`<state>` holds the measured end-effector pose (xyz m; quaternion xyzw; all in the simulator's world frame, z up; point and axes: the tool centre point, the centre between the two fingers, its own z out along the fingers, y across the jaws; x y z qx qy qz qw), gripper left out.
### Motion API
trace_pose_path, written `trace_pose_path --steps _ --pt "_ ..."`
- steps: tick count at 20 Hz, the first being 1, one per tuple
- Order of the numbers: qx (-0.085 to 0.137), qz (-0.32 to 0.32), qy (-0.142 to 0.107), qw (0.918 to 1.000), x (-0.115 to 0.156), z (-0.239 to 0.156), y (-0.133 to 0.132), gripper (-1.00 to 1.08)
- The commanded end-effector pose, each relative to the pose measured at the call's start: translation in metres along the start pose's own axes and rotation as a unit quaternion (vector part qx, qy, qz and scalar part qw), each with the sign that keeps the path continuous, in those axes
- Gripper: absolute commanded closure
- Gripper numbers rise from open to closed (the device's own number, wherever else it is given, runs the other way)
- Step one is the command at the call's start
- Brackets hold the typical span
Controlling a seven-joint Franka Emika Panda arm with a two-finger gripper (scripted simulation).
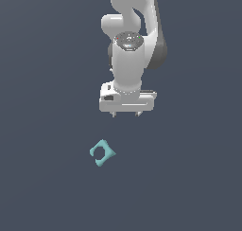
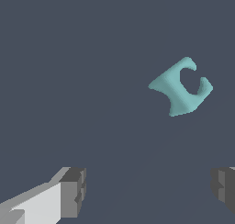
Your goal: Pick up the object and move it to a goal position.
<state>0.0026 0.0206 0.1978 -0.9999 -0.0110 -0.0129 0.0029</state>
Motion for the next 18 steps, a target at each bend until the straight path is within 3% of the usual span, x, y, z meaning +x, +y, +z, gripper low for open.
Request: trace_pose_path --steps 1,9,18 --pt "0.0 0.001 0.0 1.0 0.0 0.0 0.0 -0.92" --pt "-0.001 -0.018 -0.001 0.9998 0.007 0.006 0.006 -0.92" --pt "-0.004 -0.082 -0.004 0.9967 0.029 0.027 0.024 -0.92"
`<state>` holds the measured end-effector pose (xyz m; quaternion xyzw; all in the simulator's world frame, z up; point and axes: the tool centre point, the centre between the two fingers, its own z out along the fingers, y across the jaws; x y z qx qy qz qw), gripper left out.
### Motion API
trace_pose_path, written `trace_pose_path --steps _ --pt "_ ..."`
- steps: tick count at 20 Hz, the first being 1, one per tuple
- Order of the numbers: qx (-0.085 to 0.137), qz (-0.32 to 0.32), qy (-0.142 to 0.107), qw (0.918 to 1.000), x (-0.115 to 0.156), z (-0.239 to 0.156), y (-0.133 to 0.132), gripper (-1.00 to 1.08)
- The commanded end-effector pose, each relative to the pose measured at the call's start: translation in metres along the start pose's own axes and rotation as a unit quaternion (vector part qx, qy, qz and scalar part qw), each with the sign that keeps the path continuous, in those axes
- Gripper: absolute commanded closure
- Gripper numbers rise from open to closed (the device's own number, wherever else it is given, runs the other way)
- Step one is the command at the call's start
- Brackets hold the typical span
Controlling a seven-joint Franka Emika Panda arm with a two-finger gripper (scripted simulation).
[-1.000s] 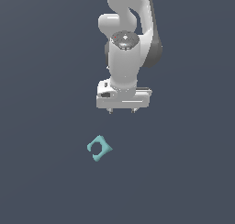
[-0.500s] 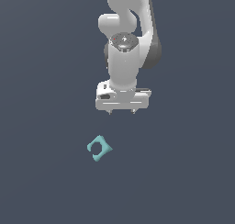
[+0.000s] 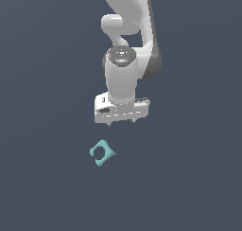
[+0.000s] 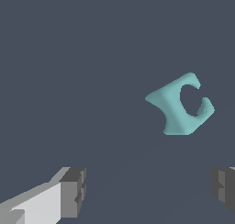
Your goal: Pick up the object and move it to a goal position.
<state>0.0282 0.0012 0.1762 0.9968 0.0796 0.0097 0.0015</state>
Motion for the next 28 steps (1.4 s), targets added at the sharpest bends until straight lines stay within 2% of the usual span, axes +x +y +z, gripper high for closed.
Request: trace_pose_path --steps 1,8,17,28 --pt "-0.001 -0.023 -0.001 0.9997 0.006 0.008 0.008 -0.92" --pt "-0.001 -0.099 -0.005 0.995 0.026 0.037 0.036 -0.92" --pt "0.001 -0.191 -0.008 0.9816 0.044 0.076 0.073 -0.92" --pt "0.004 -0.246 -0.009 0.9692 0.051 0.102 0.097 -0.92"
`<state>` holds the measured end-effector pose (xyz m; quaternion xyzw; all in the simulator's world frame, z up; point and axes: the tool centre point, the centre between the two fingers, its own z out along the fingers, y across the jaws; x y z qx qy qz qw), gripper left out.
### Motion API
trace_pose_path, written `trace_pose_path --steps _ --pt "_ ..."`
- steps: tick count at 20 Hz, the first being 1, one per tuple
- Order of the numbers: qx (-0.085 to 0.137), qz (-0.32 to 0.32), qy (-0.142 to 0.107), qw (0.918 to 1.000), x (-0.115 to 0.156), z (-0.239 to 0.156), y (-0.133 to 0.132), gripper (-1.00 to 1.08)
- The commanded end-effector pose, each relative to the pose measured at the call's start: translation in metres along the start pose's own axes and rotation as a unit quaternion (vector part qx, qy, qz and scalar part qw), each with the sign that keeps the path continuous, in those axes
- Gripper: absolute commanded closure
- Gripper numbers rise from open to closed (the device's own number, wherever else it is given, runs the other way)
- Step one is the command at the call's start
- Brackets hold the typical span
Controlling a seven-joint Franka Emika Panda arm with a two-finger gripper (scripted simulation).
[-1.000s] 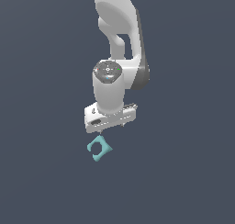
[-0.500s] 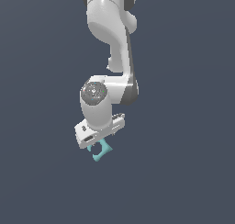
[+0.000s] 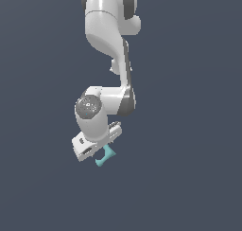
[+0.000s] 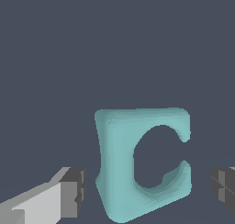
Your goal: Pick up the object and move it to a goal position.
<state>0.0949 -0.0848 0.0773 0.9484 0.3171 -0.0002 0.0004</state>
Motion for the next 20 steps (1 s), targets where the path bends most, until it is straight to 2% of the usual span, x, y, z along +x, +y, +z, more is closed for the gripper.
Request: trace_pose_path --steps 1,8,20 --pt "0.0 -0.007 0.0 1.0 0.0 0.003 0.003 -0.92" --pt "0.0 -0.008 0.0 1.0 -0.001 0.007 0.003 -0.92" --pt "0.0 -0.01 0.0 1.0 -0.001 0.055 0.003 -0.92"
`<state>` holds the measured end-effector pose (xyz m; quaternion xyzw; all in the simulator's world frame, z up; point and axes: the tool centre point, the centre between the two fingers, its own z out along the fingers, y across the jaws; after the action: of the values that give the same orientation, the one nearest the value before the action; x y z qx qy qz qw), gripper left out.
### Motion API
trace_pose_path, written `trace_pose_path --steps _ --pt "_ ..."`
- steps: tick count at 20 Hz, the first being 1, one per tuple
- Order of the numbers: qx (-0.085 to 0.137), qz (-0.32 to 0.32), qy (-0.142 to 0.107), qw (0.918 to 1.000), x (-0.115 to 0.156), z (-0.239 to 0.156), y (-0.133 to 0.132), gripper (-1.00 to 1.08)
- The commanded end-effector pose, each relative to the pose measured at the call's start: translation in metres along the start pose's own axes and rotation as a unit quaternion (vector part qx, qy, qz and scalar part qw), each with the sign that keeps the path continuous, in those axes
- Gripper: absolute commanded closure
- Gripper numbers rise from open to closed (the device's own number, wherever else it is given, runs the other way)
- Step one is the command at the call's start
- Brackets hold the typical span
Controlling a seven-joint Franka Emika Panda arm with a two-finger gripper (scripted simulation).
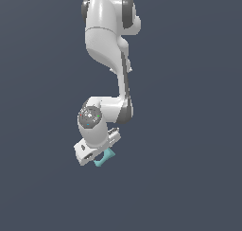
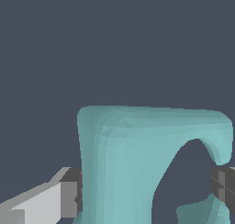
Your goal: Pick up the object and move it to a goal position.
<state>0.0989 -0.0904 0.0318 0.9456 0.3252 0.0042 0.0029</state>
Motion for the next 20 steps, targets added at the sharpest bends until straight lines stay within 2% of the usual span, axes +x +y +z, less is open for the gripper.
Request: trace_pose_path --steps 1,3,4,20 --pt "0.004 -0.001 -0.003 1.0 -0.001 0.009 -0.003 -0.92" --pt "0.004 -0.001 -0.003 1.0 0.0 0.008 -0.003 -0.92" --pt "0.004 -0.001 -0.003 1.0 0.0 0.008 -0.003 1.08" --pt "-0.002 -0.001 0.002 1.0 0.003 -0.004 -0.004 1.08"
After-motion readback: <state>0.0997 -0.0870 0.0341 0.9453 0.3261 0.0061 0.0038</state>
